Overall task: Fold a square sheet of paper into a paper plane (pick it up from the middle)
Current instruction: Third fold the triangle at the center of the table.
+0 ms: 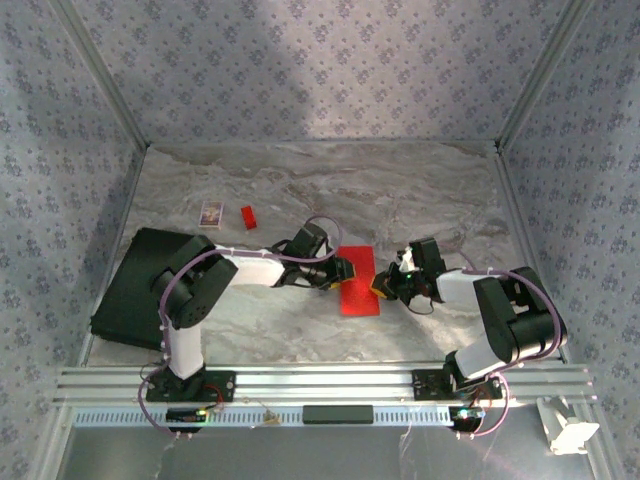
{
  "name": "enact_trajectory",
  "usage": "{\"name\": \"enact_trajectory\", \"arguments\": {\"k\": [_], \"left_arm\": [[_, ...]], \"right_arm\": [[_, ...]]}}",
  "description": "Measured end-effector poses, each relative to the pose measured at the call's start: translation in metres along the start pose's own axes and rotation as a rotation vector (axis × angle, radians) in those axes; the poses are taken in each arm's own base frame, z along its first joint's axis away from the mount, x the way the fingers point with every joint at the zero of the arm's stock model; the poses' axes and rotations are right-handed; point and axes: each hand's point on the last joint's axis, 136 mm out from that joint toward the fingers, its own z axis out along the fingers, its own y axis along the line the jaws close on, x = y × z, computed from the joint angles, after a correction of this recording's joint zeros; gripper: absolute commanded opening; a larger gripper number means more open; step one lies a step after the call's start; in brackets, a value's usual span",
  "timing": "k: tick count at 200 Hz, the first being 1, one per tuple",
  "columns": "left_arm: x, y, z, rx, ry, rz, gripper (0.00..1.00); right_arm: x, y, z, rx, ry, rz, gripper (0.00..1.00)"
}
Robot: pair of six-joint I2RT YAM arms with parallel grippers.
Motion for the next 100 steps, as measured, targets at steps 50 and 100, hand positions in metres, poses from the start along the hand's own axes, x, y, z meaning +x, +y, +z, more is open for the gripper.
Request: {"name": "enact_trajectory", "arguments": {"k": [50,100], "left_arm": [[-0.001,0.001,-0.002,-0.009,-0.007,0.008,0.07],[-0.003,0.0,-0.012,-0.026,-0.025,0.017,0.02]], "right_arm": [[0.0,0.002,0.0,-0.009,-0.003,0.0,0.08],[0.011,0.018,-0.009,-0.007,-0.011,-0.086,0.28]]}}
